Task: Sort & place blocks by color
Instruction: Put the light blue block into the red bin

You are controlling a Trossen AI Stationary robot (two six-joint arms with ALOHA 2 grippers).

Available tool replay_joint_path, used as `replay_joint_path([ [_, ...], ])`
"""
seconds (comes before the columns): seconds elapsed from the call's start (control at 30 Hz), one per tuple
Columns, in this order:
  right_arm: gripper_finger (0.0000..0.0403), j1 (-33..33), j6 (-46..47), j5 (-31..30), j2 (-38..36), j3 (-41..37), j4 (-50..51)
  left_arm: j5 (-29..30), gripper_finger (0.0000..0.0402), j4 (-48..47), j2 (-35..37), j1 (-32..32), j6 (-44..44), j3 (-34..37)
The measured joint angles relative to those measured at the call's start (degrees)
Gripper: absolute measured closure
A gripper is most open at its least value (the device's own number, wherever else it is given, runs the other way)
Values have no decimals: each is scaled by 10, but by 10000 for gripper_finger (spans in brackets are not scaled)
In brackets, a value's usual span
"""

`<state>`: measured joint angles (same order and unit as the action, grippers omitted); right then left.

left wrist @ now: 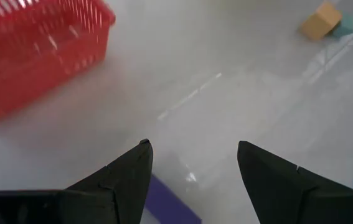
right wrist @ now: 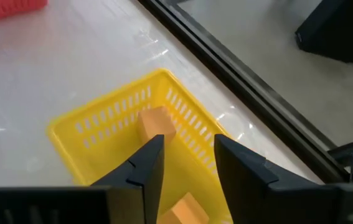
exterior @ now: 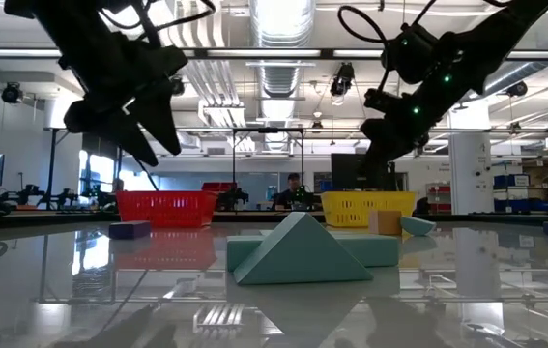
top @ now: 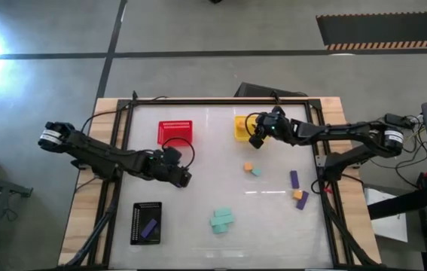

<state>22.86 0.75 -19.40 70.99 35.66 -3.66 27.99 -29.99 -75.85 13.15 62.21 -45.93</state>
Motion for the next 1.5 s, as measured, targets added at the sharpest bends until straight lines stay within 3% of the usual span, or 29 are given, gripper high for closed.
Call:
replay_joint_path([
  [0.5, 292, -49, -64, 9, -77, 27, -26, -86, 182, -10, -103, 8, 62, -39],
  [0.73, 301, -78, -64, 120, -108, 35, -26, -86, 182, -11, -115, 16, 45, -70],
  [1.0, 300, -118, -25, 184, -111, 35, -26, -80, 182, -10, -113, 16, 18, -79],
  [1.23, 316, -181, 76, 255, -95, 40, -19, -44, 182, -5, -113, 15, -44, -79],
  [1.33, 327, -212, 119, 269, -84, 62, 67, -16, 182, -5, -111, 12, -76, -79],
  [1.5, 347, -232, 254, 169, -41, 127, 361, -2, 182, -4, -106, 7, -122, -79],
])
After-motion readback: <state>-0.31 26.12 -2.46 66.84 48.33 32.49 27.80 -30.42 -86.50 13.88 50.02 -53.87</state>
